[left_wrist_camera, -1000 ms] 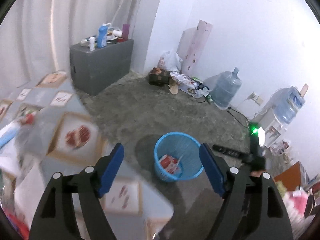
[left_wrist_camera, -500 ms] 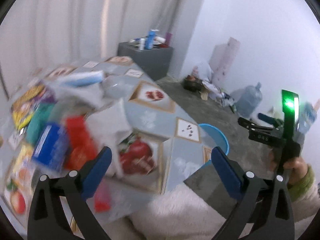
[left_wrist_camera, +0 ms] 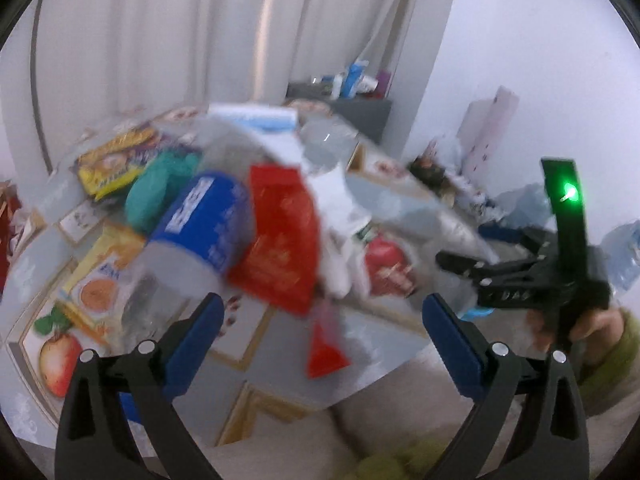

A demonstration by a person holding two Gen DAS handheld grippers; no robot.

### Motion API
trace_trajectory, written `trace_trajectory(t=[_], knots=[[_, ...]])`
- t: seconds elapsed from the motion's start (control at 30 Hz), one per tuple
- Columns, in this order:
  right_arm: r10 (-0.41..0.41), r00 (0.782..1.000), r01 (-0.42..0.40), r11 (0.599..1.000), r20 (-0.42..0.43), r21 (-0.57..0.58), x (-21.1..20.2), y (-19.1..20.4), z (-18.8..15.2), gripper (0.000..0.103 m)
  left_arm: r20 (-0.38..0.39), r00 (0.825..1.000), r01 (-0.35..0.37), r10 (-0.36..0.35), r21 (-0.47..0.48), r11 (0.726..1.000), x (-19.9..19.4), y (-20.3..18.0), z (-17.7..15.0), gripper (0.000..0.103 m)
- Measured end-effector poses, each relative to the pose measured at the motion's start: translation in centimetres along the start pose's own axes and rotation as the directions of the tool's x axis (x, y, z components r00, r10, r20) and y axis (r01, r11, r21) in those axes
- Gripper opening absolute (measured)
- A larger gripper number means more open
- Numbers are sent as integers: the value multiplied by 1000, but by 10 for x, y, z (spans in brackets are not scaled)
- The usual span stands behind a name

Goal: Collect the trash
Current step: 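Swing both tools back toward the cluttered table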

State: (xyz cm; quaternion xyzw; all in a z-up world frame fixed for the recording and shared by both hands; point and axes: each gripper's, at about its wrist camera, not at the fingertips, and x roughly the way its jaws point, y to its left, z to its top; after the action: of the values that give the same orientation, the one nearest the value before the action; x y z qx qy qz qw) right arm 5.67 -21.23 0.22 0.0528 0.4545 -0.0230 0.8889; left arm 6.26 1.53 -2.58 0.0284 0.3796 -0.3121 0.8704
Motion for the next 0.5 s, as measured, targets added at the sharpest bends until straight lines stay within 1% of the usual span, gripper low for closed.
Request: trace_trajectory(t=[0.03,0.1,0.2,0.3,0.4,0.5], knots=[[4,1000,-4,1000,-5,-4,1,3,0,95,2,1000,14,-14,-9,1000,0,5,-3,97],[2,1000,-2,1000,-14,-8,7,5,0,95,4,1000,11,-11,-23,1000,2,14,-5,97],[8,1000,-8,1000,-25,-19,10,11,-1,95,12,1000,-23,24,-48,999,6,30,0,97],[9,999,-10,999,-33,-30,15,18,-3,95,40,997,-58,60,-60,997,9,49,11,97],[24,999,-25,999,-44,-25,20,16,-4,95,62,993,-95,99,-63,994,13,71,21,97],[38,999,-39,999,-32,-10,22,13,-4,95,73,990,-116,121,-66,991,15,85,25,96]])
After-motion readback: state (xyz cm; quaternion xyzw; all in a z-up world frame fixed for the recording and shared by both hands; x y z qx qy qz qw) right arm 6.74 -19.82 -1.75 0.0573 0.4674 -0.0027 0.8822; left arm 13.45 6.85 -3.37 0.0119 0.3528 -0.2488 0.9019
